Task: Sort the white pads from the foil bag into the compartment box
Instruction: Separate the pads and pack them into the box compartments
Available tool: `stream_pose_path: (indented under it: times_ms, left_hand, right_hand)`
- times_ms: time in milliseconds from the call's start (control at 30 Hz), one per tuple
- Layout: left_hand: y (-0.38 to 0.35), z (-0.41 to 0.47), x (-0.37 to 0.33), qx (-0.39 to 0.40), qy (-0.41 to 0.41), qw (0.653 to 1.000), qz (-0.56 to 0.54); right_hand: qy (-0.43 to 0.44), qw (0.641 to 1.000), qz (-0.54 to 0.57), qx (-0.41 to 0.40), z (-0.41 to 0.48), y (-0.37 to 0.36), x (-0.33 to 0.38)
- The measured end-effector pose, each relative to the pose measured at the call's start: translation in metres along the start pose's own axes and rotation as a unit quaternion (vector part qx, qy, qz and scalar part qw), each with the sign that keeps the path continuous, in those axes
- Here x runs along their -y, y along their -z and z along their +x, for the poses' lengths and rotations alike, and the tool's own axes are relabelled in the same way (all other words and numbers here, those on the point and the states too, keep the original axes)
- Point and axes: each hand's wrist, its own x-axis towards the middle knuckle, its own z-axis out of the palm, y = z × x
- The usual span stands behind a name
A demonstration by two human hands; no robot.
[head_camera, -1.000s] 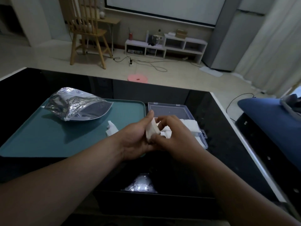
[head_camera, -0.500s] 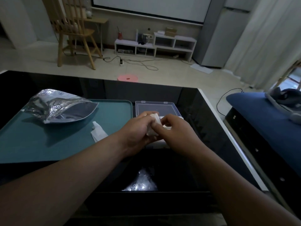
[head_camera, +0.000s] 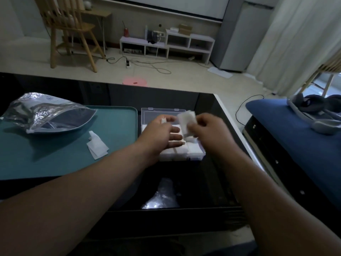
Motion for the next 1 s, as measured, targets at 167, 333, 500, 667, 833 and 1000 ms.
stream_pose_path:
  times_ms: [167,333,500,667,833,1000]
  left_hand:
    - [0.006,0.006,0.001,-0.004,-0.103,0.951,0.293]
    - [0.004,0.017,0.025,0.063,-0.11,0.874,0.469]
    - [0.006,0.024,0.033,0.047,-0.119,0.858,0.498]
    - [0.006,0.027,0.043,0.073,-0.153,0.818,0.55]
    - [0.006,0.028,0.046,0.084,-0.156,0.795,0.581]
    - [0.006,0.022,0.043,0.062,-0.215,0.776,0.59]
  right_hand:
    - [-0.161,0.98,0.109,-0.05,0.011,0.042,-0.037]
    - [-0.175,0.982,0.061,0.027,0.008,0.018,-0.049]
    - [-0.113,0.993,-0.038,0.008,0.014,-0.006,-0.056]
    - [-0.085,0.99,-0.109,0.011,0.015,-0.012,-0.061]
    - [-0.058,0.98,-0.188,0.005,0.014,-0.016,-0.061]
    - [-0.028,0.976,-0.215,-0.005,0.015,-0.015,-0.066]
